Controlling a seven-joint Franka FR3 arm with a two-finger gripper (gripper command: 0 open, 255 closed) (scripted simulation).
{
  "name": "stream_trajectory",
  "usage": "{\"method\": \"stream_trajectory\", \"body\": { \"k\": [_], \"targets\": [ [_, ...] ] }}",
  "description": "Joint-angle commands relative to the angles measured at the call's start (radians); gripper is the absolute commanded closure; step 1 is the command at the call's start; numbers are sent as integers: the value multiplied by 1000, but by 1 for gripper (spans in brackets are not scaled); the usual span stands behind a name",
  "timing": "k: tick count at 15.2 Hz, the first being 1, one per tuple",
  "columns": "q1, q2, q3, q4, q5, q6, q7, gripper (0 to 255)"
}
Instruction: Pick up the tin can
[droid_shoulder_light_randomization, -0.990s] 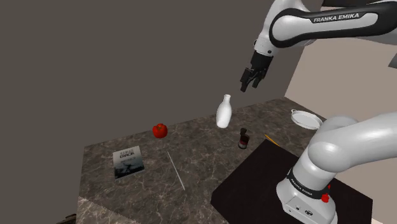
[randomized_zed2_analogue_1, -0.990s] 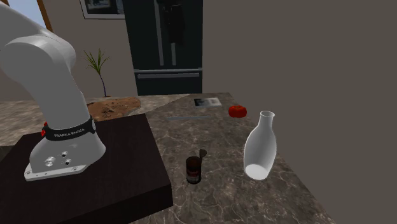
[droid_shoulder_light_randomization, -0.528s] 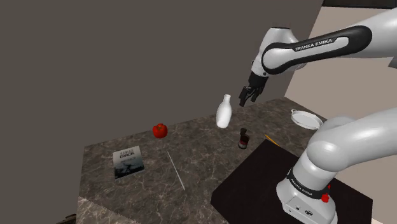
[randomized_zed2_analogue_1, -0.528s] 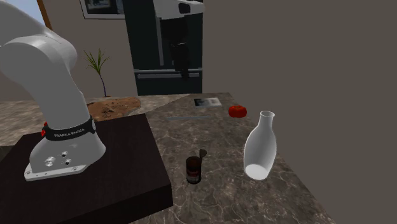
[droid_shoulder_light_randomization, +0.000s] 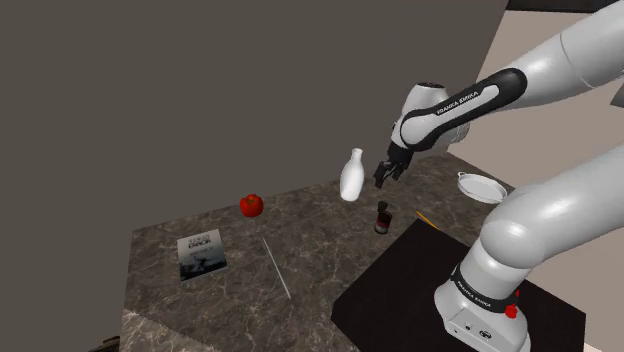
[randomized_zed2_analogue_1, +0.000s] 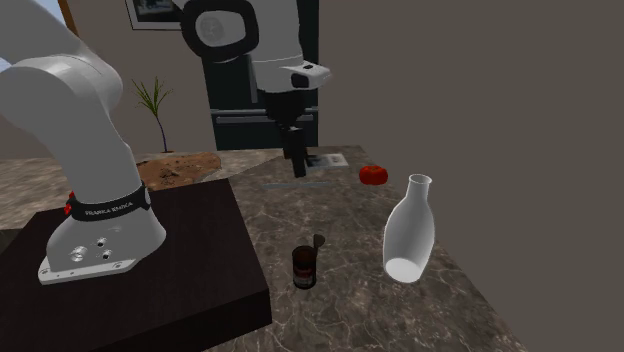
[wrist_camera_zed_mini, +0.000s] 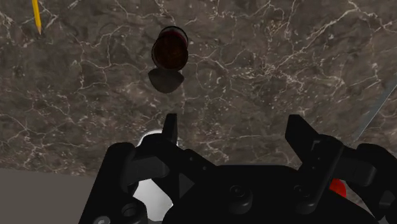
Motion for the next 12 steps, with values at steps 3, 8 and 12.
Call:
{"method": "stream_trajectory", "body": {
  "k": [3, 8, 12],
  "targets": [
    [6, 175, -51, -24, 14, 201, -45, 0],
    [91, 432, -136, -1, 228, 425, -235, 0],
    [-17, 657, 51, 87, 759, 542, -666, 0]
  ]
}}
